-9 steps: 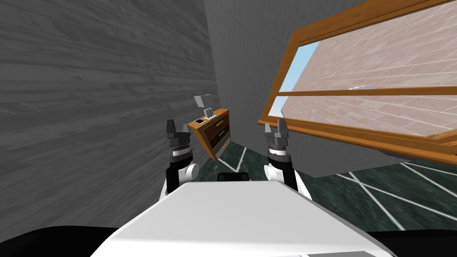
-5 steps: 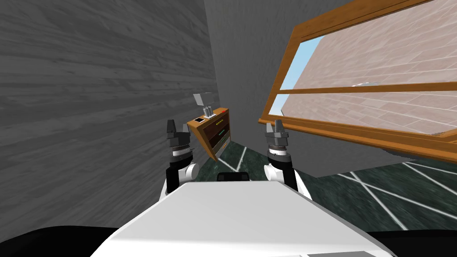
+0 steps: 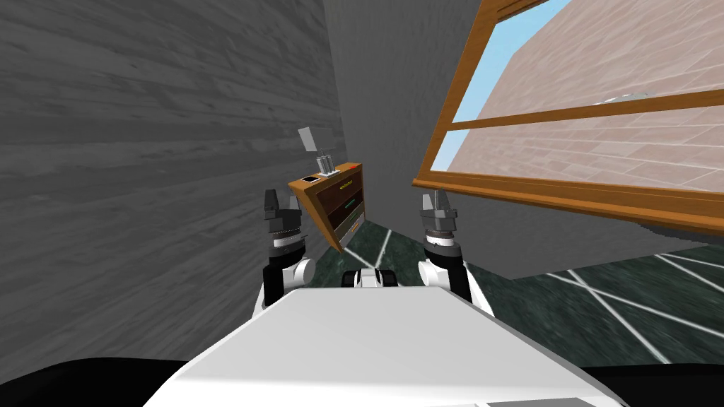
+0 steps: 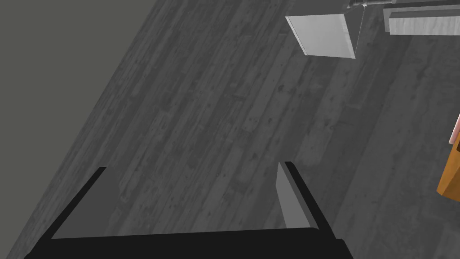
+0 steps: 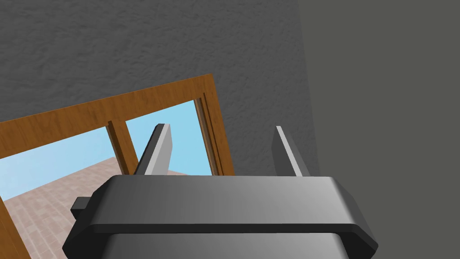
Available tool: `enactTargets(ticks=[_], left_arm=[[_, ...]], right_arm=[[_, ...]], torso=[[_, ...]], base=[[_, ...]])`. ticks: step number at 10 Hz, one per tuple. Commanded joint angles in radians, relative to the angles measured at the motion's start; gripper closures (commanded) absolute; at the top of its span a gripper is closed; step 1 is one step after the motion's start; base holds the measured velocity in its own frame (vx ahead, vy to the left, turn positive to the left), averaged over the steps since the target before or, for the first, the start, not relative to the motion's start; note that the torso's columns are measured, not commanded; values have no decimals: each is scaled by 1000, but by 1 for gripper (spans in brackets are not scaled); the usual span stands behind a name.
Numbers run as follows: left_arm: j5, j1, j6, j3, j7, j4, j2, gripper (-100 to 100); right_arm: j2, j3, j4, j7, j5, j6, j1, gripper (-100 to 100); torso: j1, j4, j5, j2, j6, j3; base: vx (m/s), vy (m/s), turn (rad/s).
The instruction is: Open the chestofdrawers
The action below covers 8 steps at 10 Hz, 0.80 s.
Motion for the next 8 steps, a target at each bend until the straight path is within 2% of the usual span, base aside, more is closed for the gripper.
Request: enactTargets(ticks=[1,3,6,8], left_arm=[[0,-3,4,-1,1,5,29,-100],[1,-10,13,-3,4,18,69,-100],[4,-32,44,-9,13,61,125,-100],[7,-53,73,-14,22,103,145,-100]], right_arm=[[0,0,0,0,0,0,0,0],[0,0,0,0,0,0,0,0],[0,0,0,0,0,0,0,0],[0,0,0,0,0,0,0,0]], torso=[[0,74,0,74,0,-148],[1,116,0,116,0,-237],[0,120,0,119,0,-242],[0,120,0,119,0,-243]], base=[[16,1,-9],[31,8,-19],[62,11,-32],[116,30,-48]])
